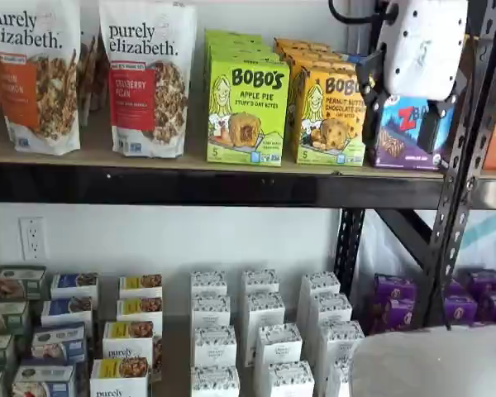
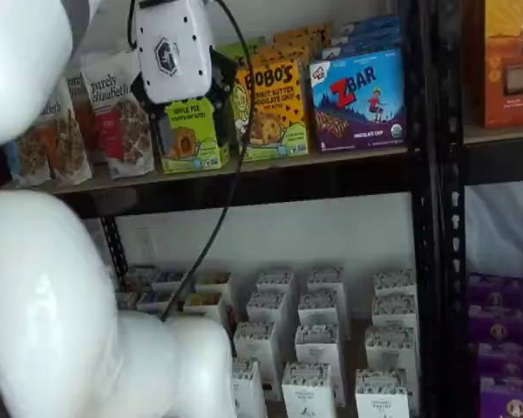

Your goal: Pick the green box on the top shelf, the fourth from the left

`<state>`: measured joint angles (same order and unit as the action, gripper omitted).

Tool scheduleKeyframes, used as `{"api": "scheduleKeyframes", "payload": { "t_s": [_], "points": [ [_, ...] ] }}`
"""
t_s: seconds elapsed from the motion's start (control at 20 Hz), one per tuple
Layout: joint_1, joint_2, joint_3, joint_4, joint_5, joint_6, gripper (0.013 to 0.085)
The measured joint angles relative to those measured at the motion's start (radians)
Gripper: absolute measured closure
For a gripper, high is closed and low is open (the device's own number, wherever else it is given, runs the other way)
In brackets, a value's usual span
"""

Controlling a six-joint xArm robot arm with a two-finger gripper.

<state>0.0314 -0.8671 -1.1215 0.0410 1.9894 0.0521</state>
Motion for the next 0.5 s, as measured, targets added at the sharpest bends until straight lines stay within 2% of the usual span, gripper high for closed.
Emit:
{"api": "scheduleKeyframes", "payload": {
  "t_s": [0.1,0.2,0.35,0.5],
  "points": [
    [-0.032,-0.015,0.013,0.034,-0.023,-0.018,0.0130],
    [-0.036,-0.017,0.015,0.041,-0.028,-0.020,0.0130],
    [-0.028,-0.018,0.018,0.037,-0.032,-0.014,0.0130],
    [0.000,-0.028,0.031,0.025,-0.063,0.007,0.0130]
  ]
}}
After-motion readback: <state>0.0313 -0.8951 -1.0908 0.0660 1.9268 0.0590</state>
